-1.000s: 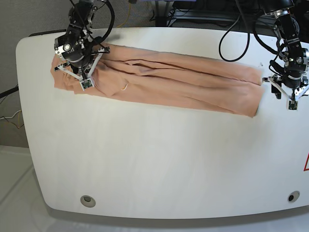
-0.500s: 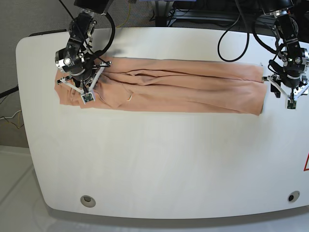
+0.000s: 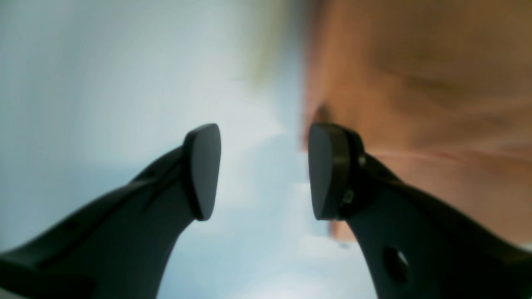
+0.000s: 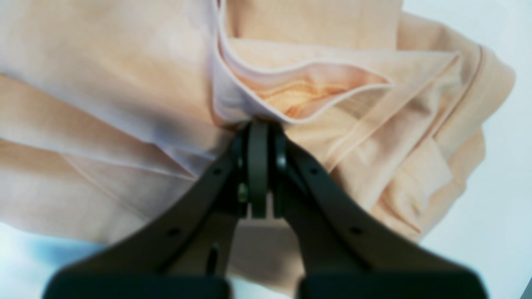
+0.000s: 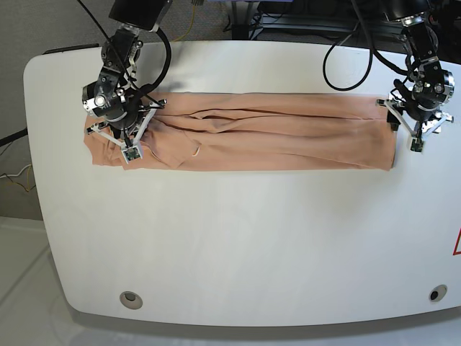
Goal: Fold the T-shirt properly
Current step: 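Pull the strip taut between both grippers, straightening it, then open the left gripper and raise it away from the strip end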
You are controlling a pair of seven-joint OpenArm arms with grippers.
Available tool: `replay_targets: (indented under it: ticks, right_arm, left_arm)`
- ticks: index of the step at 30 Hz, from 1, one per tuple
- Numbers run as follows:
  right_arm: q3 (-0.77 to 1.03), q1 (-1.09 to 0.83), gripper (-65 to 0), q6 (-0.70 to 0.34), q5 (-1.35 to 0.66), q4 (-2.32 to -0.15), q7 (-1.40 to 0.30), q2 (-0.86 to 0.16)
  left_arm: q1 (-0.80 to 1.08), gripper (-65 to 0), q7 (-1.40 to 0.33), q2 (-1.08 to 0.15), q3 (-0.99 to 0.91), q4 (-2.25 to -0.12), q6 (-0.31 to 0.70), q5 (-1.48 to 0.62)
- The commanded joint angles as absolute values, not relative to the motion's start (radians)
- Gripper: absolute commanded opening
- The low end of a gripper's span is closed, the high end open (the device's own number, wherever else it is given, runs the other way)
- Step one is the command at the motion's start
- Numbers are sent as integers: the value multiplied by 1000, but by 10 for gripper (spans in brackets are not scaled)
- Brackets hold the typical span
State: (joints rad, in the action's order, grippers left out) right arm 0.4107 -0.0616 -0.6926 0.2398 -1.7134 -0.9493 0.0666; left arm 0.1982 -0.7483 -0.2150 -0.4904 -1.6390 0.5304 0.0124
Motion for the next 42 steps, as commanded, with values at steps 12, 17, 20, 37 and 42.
replay_targets:
  ticks: [12,17,20,37,42]
  right_arm:
    - [410,-56,-627,-698,252,-1715,-970,54]
    - [409,-56,-627,-698,252,-1715,-970,48]
    - [409,-56,-627,-698,252,-1715,-970,48]
    - [409,-56,-626,-698,251,-1713,-970,48]
    - [409,-58,-626,-698,251,-1713,-970,48]
  left_arm:
    - [77,-339,-842,-199,-625,-1662,698,4]
    - [30,-339,-914,-216,-680,-1659,698,5]
    - [10,-339,-954,-217,-699,-1658,698,5]
    - [-28,-343,-937,-203,-717,-1692,698,2]
    - [-25,-343,-771,-134,-719,-1732,698,4]
